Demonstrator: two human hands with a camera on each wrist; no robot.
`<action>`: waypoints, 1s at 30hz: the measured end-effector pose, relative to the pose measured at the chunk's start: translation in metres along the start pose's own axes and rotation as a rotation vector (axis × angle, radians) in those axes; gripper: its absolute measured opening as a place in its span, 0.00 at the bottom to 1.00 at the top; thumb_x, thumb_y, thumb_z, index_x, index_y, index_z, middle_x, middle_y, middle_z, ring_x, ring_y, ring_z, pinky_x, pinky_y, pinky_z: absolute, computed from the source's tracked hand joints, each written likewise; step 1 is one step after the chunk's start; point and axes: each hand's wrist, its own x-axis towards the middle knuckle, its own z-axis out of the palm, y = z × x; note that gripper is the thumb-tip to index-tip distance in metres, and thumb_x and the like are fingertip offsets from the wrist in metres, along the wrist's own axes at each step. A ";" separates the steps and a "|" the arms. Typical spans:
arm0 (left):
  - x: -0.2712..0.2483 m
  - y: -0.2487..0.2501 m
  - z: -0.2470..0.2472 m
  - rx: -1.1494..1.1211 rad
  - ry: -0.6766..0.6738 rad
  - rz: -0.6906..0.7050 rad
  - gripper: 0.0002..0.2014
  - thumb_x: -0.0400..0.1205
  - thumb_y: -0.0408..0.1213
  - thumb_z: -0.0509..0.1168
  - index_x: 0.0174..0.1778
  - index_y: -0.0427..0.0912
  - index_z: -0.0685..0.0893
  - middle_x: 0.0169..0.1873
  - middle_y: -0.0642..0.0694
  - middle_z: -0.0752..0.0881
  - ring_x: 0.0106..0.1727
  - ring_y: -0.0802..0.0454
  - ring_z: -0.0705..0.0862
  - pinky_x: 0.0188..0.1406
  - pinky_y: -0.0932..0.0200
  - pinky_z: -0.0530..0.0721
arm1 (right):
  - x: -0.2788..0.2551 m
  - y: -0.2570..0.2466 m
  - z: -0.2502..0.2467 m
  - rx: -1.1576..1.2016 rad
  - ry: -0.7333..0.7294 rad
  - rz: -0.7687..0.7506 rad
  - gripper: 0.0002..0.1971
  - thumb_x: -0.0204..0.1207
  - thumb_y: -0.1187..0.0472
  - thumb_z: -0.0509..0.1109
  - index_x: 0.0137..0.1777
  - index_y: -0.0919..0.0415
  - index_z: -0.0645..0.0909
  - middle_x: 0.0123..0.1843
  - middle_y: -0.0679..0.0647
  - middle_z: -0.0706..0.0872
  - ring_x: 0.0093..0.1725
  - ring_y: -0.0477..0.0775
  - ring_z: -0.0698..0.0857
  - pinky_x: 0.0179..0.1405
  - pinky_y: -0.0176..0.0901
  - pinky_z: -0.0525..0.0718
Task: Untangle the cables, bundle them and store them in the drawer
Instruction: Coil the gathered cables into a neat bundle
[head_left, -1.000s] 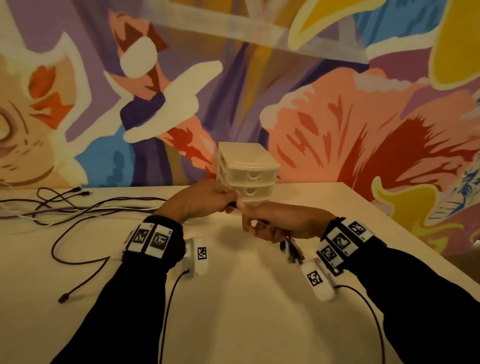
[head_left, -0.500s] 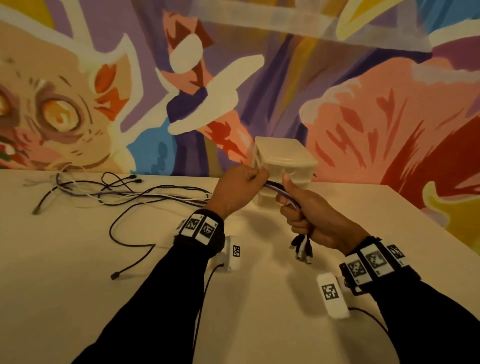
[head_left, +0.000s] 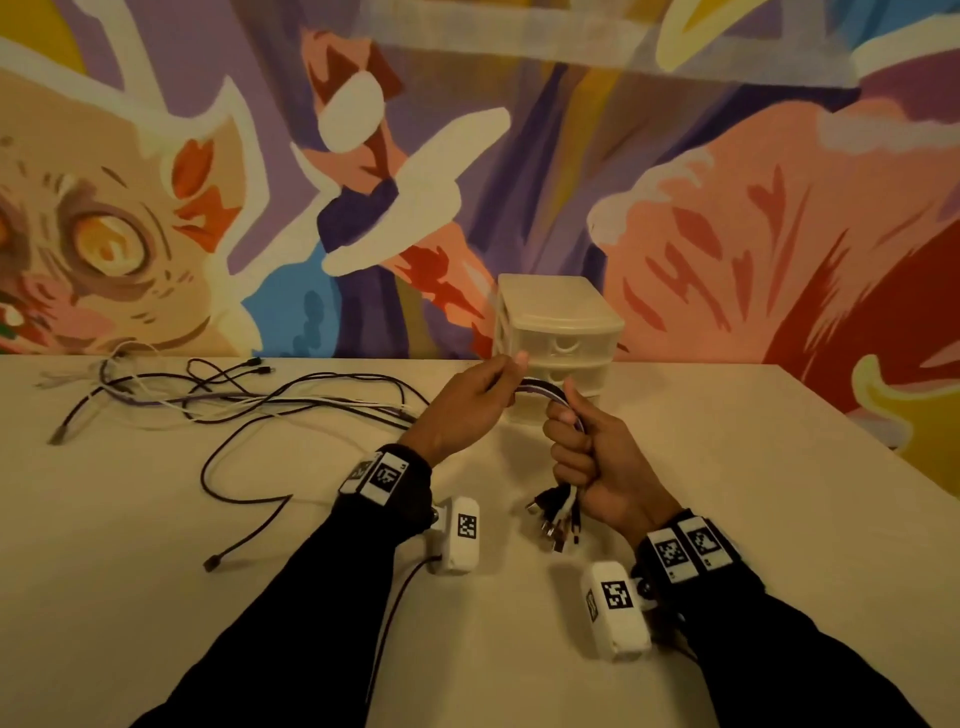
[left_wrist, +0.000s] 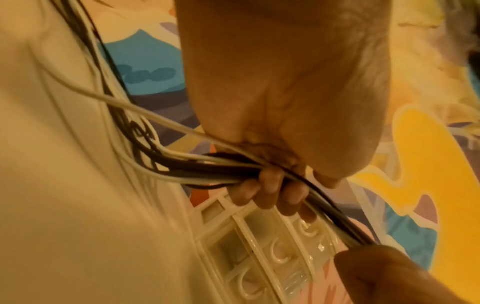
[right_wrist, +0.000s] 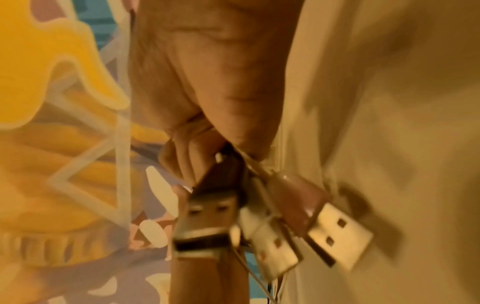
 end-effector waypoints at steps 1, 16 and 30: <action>0.000 -0.004 0.002 -0.018 -0.040 -0.033 0.25 0.92 0.67 0.53 0.52 0.53 0.87 0.38 0.53 0.86 0.41 0.53 0.83 0.46 0.57 0.78 | 0.002 0.000 -0.003 0.006 0.008 -0.003 0.24 0.93 0.41 0.59 0.38 0.54 0.72 0.24 0.45 0.61 0.16 0.43 0.52 0.10 0.34 0.56; -0.006 -0.004 0.039 0.086 0.111 -0.044 0.25 0.95 0.59 0.52 0.43 0.52 0.86 0.30 0.62 0.82 0.32 0.63 0.77 0.41 0.60 0.75 | 0.002 0.010 -0.009 -0.294 0.121 -0.066 0.24 0.90 0.33 0.59 0.40 0.50 0.69 0.30 0.47 0.57 0.23 0.44 0.54 0.18 0.38 0.52; -0.014 0.014 0.051 0.259 0.221 -0.026 0.26 0.96 0.57 0.49 0.33 0.56 0.75 0.30 0.56 0.83 0.34 0.61 0.80 0.40 0.57 0.72 | -0.005 0.001 -0.018 -0.312 0.296 -0.063 0.32 0.83 0.28 0.68 0.56 0.62 0.83 0.29 0.47 0.61 0.24 0.44 0.58 0.20 0.37 0.56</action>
